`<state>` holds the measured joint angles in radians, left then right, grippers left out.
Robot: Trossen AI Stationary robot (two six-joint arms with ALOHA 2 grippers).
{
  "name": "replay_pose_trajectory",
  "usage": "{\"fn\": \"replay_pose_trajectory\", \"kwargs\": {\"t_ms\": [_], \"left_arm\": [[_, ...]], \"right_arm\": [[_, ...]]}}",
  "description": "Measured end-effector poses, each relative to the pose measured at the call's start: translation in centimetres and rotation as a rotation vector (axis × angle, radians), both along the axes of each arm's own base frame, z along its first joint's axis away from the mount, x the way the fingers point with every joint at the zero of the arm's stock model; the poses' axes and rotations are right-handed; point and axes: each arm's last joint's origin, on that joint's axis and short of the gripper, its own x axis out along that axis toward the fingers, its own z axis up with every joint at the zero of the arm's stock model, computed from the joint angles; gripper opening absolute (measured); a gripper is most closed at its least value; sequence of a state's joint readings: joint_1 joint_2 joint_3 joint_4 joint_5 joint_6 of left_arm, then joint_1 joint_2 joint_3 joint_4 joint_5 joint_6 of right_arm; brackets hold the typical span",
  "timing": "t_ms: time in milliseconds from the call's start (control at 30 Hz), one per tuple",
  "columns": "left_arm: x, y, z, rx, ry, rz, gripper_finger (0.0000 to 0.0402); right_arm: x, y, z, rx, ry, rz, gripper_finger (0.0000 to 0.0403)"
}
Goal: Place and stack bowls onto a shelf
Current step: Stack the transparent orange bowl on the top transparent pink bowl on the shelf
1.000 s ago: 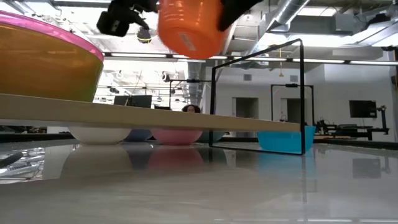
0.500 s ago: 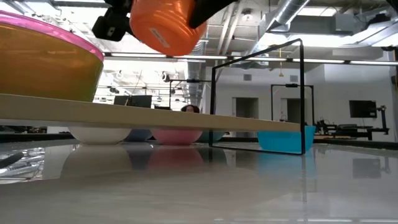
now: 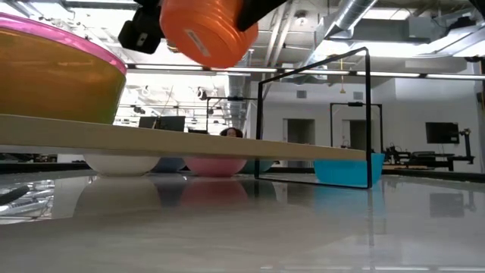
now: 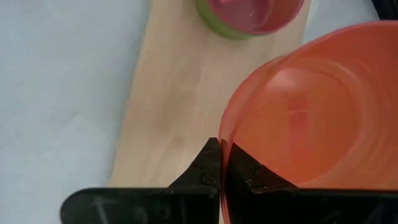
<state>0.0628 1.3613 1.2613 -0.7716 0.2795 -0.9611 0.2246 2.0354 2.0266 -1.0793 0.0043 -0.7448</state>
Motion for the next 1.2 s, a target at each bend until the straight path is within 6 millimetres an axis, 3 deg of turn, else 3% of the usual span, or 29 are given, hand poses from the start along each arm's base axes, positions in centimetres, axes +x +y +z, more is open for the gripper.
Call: {"fn": "replay_pose_trajectory", "kwargs": {"t_ms": [767,1200], "left_arm": [[0.2,0.6,0.4,-0.019,-0.057,-0.069,0.0137],[-1.0,0.2,-0.6,0.055,0.112,-0.039,0.0137]], "right_arm": [[0.1,0.0,0.2,0.035,-0.009,0.014,0.0023],[0.2,-0.4,0.1,0.029,-0.009,-0.004,0.0023]]}}
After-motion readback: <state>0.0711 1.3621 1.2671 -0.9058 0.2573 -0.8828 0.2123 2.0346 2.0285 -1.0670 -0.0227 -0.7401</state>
